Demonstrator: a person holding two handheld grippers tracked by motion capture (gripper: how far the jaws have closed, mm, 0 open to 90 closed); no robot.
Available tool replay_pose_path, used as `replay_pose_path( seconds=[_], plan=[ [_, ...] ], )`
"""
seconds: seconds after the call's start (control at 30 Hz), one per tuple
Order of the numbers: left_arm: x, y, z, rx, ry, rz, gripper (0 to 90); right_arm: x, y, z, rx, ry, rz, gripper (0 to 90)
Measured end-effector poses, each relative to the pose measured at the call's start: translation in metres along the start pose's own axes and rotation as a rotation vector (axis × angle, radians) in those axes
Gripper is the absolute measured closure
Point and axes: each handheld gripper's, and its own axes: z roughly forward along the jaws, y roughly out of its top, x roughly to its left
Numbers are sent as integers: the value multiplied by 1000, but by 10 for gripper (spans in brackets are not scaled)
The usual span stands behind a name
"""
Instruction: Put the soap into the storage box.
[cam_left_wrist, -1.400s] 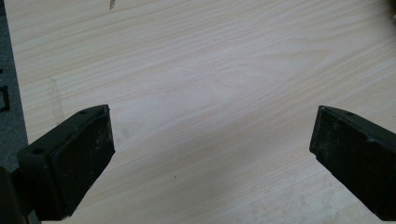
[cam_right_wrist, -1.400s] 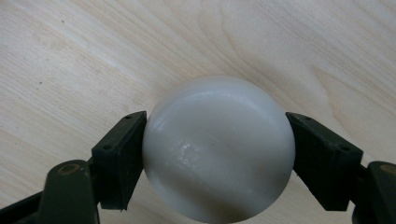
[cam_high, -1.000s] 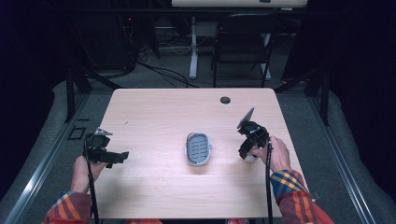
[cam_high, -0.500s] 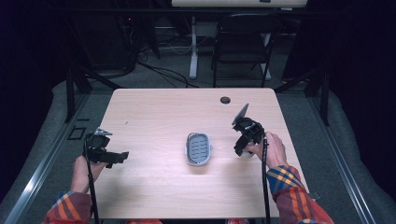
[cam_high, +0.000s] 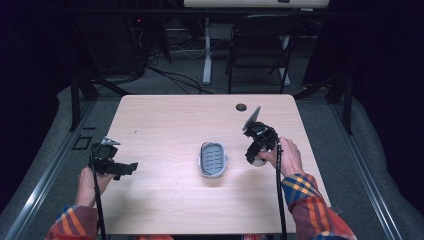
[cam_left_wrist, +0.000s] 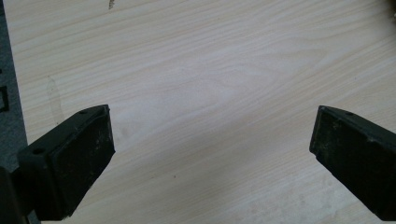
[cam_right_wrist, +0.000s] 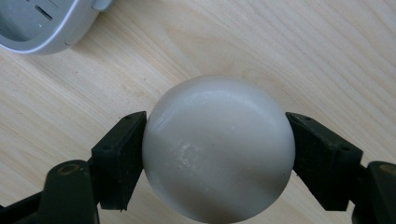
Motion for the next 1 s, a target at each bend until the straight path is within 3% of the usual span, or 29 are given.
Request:
replay_pose_path(
  seconds=[1.0],
  plan=[
    [0, 0, 0, 0, 0, 2, 0, 25, 31, -13, 0, 6, -61, 235]
  ],
)
